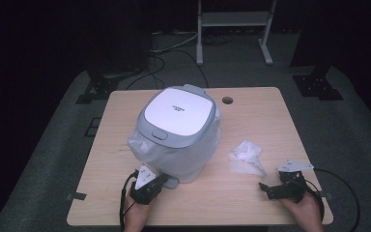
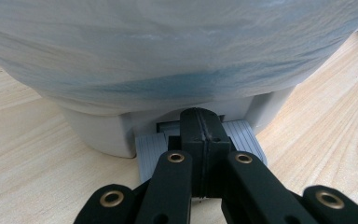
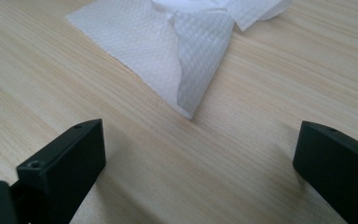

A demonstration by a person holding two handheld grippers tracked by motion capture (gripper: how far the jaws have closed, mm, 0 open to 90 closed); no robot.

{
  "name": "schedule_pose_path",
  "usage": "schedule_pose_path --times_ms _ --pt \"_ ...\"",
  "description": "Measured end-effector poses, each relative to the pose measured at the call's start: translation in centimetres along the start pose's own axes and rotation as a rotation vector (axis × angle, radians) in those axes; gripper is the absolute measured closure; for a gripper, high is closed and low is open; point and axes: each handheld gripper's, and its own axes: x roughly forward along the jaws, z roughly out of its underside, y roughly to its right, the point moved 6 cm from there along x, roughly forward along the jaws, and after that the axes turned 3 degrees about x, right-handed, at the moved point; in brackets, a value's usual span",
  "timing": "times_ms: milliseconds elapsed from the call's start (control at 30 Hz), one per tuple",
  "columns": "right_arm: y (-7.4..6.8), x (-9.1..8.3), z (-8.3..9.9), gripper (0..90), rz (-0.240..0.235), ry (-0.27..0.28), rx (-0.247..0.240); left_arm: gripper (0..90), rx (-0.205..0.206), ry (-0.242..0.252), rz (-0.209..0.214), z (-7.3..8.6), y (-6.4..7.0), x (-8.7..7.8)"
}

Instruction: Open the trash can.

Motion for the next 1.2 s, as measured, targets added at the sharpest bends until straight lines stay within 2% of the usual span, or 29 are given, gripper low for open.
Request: schedule_pose_path --times_ms 333,667,900,1200 --pt "0.0 0.0 0.0 1.0 0.0 0.0 0.0 90.0 0.007 -0.011 -0.001 0.18 0.06 0.1" --pt "0.0 0.0 0.0 1.1 0.0 0.0 0.0 90.0 0.016 -0.042 -0.004 0.28 0.12 0.34" --pt "0.03 0.04 -0.04 1.1 0.0 0.0 0.0 90.0 0.017 -0.082 -0.001 0.46 0.14 0.59" --pt "0.03 0.04 -0.03 1.0 0.0 0.0 -0.001 90.0 0.021 -0.099 -0.009 0.51 0.15 0.72"
